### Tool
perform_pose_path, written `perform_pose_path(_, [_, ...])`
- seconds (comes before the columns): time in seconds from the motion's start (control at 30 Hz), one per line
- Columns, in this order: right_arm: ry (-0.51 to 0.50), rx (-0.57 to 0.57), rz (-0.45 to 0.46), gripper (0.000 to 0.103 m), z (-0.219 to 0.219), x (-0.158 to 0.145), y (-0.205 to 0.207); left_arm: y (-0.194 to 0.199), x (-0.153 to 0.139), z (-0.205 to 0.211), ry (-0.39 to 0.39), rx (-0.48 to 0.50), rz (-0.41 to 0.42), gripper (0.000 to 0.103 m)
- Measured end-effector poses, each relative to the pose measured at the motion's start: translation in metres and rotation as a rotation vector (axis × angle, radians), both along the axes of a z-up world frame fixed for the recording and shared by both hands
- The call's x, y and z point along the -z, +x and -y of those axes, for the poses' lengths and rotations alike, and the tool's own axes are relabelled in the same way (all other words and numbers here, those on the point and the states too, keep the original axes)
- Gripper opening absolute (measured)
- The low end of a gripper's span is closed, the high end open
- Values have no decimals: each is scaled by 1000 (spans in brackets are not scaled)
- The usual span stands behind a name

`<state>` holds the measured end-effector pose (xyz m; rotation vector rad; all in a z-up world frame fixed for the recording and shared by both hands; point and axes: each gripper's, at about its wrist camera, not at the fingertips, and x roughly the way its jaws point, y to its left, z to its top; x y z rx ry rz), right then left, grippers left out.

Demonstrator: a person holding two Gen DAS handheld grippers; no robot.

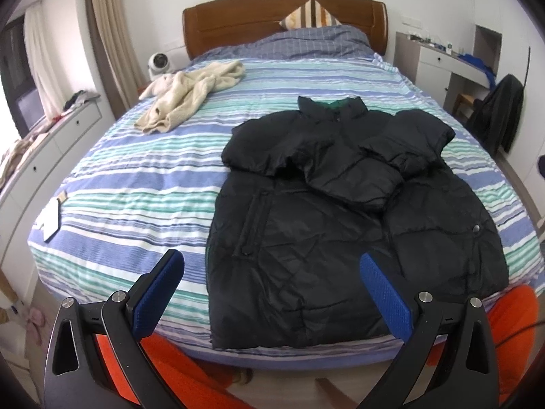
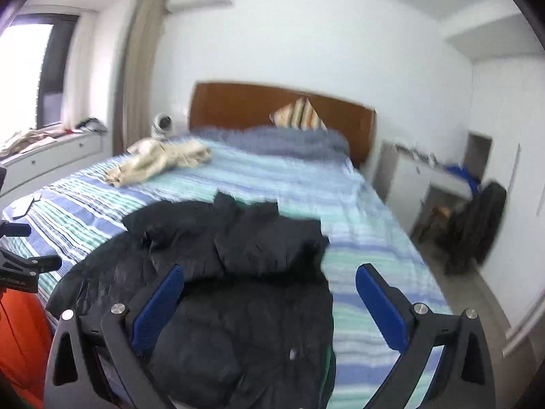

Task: Fold large clothes
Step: 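Grasp the folded sleeve with the right gripper and unfold it outward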

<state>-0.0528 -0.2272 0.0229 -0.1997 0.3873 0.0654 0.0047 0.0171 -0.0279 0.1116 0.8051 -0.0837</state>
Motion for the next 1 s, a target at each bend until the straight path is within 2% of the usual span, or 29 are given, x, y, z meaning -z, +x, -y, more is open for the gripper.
perform_pose_path(0.03, [10, -34, -32, 103, 2, 5, 9, -1, 1, 0, 1, -1, -1, 103])
perform_pose_path(0.07, [28, -52, -112, 103, 6, 13, 24, -1, 1, -1, 4, -2, 1, 103])
perform_pose_path(0.13, [60, -52, -213, 103, 14, 27, 51, -3, 2, -1, 5, -5, 4, 103])
perform_pose_path(0.27, [29, -51, -310, 103, 13, 46, 108, 3, 11, -5, -7, -16, -30, 103])
perform_pose_path(0.4, [8, -202, -391, 102, -11, 77, 168, 3, 9, -8, -19, -21, -36, 103])
perform_pose_path(0.47, [-165, -230, -451, 101, -33, 105, 207, 0, 7, -10, -10, -32, -23, 103])
perform_pose_path(0.53, [-360, -228, -514, 94, -42, 134, 234, -4, 4, -15, -5, -50, -9, 103])
perform_pose_path(0.57, [-414, -251, -572, 94, -41, 149, 245, -6, 4, -19, -9, -63, -5, 103])
perform_pose_path(0.63, [-446, -274, -600, 93, -36, 163, 258, -7, 9, -27, -19, -81, -21, 103])
perform_pose_path(0.67, [-426, -302, -612, 90, -34, 167, 262, -5, 15, -30, -23, -92, -44, 103])
perform_pose_path(0.7, [-384, -317, -627, 69, -32, 167, 266, -3, 22, -33, -28, -102, -76, 103])
perform_pose_path(0.73, [-340, -293, -624, 42, -28, 163, 267, 0, 26, -35, -34, -109, -102, 103])
perform_pose_path(0.8, [-251, -239, -573, 16, -20, 145, 262, 2, 28, -37, -55, -120, -130, 103])
perform_pose_path(0.83, [-151, -221, -530, 15, -9, 126, 255, 1, 27, -39, -66, -124, -127, 103])
perform_pose_path(0.87, [-92, -205, -502, 15, 0, 114, 249, -1, 24, -39, -70, -126, -115, 103])
perform_pose_path(0.93, [59, -159, -392, 15, 31, 67, 223, -1, 21, -38, -65, -125, -99, 103])
perform_pose_path(1.0, [165, -103, -284, 15, 71, 24, 194, 2, 21, -35, -54, -118, -96, 103])
